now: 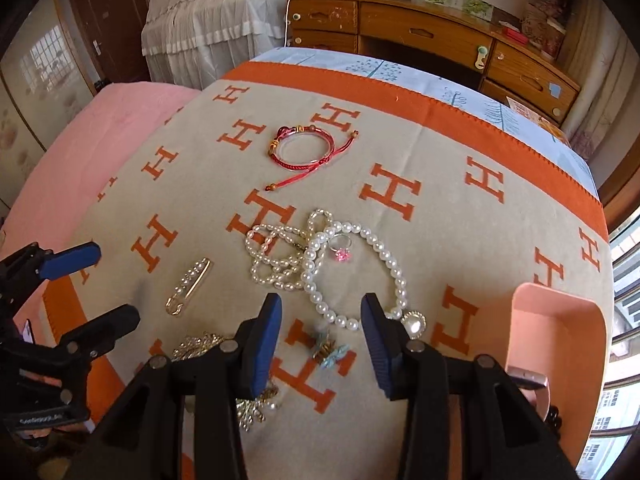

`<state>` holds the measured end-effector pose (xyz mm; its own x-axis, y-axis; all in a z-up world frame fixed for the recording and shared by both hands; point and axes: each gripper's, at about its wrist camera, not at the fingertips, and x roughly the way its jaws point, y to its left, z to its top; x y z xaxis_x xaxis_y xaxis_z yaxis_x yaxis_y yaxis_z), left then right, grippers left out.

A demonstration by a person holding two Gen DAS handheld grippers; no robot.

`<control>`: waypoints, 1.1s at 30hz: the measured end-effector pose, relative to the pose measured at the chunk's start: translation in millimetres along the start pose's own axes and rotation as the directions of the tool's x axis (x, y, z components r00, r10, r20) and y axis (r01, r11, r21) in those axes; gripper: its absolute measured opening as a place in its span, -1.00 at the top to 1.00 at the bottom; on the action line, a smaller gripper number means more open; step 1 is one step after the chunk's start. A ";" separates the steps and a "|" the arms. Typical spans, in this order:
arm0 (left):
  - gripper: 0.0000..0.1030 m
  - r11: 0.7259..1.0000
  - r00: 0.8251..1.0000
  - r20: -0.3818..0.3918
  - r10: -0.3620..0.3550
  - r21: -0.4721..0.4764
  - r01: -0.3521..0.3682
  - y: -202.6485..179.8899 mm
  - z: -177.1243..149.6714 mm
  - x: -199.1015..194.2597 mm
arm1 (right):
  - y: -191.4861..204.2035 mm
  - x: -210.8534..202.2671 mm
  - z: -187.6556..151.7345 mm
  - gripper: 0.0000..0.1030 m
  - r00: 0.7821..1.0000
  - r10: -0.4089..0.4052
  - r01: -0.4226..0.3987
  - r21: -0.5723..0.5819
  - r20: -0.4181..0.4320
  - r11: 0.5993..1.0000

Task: Organize jewelry
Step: 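Grasp the long pearl necklace with the right tool, then grasp the short pearl necklace with the left tool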

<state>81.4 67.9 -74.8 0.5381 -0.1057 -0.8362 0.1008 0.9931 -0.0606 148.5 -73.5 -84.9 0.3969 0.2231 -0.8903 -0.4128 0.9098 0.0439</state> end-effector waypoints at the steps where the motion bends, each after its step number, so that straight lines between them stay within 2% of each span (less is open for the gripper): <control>1: -0.40 1.000 1.000 0.002 -0.003 0.002 0.003 0.1 0.6 0.5 | 1.8 5.9 2.2 0.19 1.000 -0.005 0.005 -0.012 -0.011 1.000; 3: -0.41 1.000 1.000 0.003 -0.006 0.003 0.006 1.3 1.9 1.2 | 4.2 17.4 5.1 0.26 0.999 -0.026 0.024 -0.032 -0.037 0.999; 5: -0.41 1.000 1.000 0.001 -0.011 -0.001 0.011 3.1 3.8 2.6 | 5.1 27.7 6.7 0.42 0.997 -0.035 0.032 -0.046 -0.064 0.998; 6: -0.41 1.000 1.000 -0.002 -0.015 -0.004 0.015 3.7 5.5 3.9 | 4.9 28.2 7.1 0.50 0.998 -0.031 0.029 -0.050 -0.049 0.998; 7: -0.41 1.000 1.000 -0.005 -0.019 -0.005 0.019 3.9 7.3 5.2 | 5.0 28.5 6.4 0.68 0.998 -0.031 0.028 -0.062 -0.049 0.998; 9: -0.40 0.999 0.999 -0.010 -0.034 -0.003 0.034 2.7 11.0 7.4 | 5.6 28.0 5.7 0.85 0.999 -0.025 0.022 -0.068 -0.046 0.997; 14: -0.40 0.995 0.997 -0.024 -0.075 0.071 0.077 -15.2 21.6 15.6 | -14.1 10.3 0.2 0.86 0.999 0.037 -0.037 0.040 0.009 0.999; 20: -0.40 0.967 0.994 -0.069 -0.087 0.234 0.101 -49.7 39.1 36.6 | -49.9 -46.8 -13.3 0.85 0.976 0.128 -0.160 0.188 0.174 0.969; 22: -0.25 0.954 0.992 -0.097 -0.083 0.280 0.107 -58.4 46.2 45.3 | -56.0 -62.9 -19.8 0.85 0.966 0.144 -0.187 0.198 0.214 0.962; 24: 0.01 0.942 0.984 -0.148 -0.104 0.304 0.145 -64.1 54.3 56.0 | -61.6 -74.6 -24.0 0.85 0.959 0.146 -0.198 0.206 0.242 0.958; 25: 0.05 0.939 0.979 -0.174 -0.107 0.305 0.157 -65.4 58.3 61.3 | -63.9 -78.6 -26.9 0.85 0.957 0.145 -0.201 0.211 0.252 0.957; 29: 0.43 0.939 0.952 -0.280 -0.123 0.277 0.202 -66.3 74.9 83.3 | -74.1 -86.1 -34.4 0.85 0.949 0.159 -0.229 0.248 0.274 0.941; 33: 0.52 0.941 0.935 -0.326 -0.140 0.249 0.228 -66.6 87.9 90.2 | -80.8 -90.2 -39.3 0.85 0.939 0.175 -0.255 0.258 0.295 0.932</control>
<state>196.9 -12.3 -98.3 0.2162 -0.2207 -0.9511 0.4257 0.8979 -0.1116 113.7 -180.9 -25.9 0.5420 0.4721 -0.6952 -0.2742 0.8813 0.3848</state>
